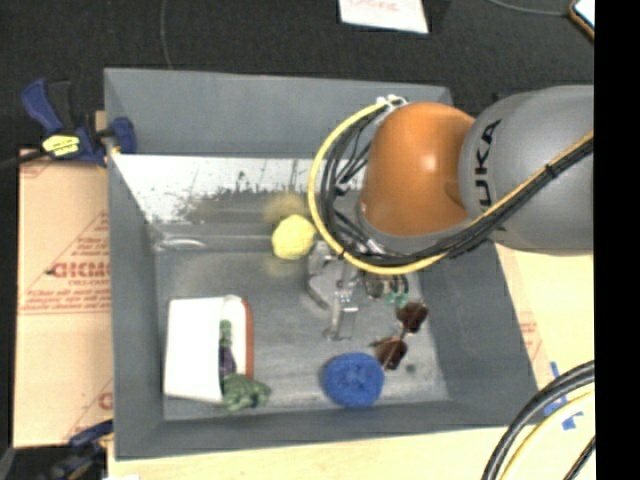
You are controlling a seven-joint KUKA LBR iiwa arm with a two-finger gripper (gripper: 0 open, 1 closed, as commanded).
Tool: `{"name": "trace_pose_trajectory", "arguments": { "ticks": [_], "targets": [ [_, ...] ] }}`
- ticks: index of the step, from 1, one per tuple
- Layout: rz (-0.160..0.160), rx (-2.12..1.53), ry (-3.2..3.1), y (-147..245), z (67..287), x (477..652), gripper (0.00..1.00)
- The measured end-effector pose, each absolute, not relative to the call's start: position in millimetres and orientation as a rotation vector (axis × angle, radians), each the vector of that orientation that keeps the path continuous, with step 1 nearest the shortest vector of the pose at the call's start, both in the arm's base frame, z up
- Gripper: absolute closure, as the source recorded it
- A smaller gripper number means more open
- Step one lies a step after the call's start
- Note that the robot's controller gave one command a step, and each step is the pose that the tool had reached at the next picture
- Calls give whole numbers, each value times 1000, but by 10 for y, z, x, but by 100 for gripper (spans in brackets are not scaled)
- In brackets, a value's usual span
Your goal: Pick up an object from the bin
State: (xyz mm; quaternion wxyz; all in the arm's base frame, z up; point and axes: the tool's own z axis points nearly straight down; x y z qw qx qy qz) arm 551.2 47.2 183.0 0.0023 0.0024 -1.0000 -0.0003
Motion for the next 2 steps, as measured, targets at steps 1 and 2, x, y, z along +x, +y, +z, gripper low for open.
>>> {"name": "trace_pose_trajectory", "arguments": {
  "ticks": [1,2],
  "targets": [
    [-2,4,-3145,469,1875,5528,0],
    [1,334,-3133,-379,705,6036,0]
  ]
}}
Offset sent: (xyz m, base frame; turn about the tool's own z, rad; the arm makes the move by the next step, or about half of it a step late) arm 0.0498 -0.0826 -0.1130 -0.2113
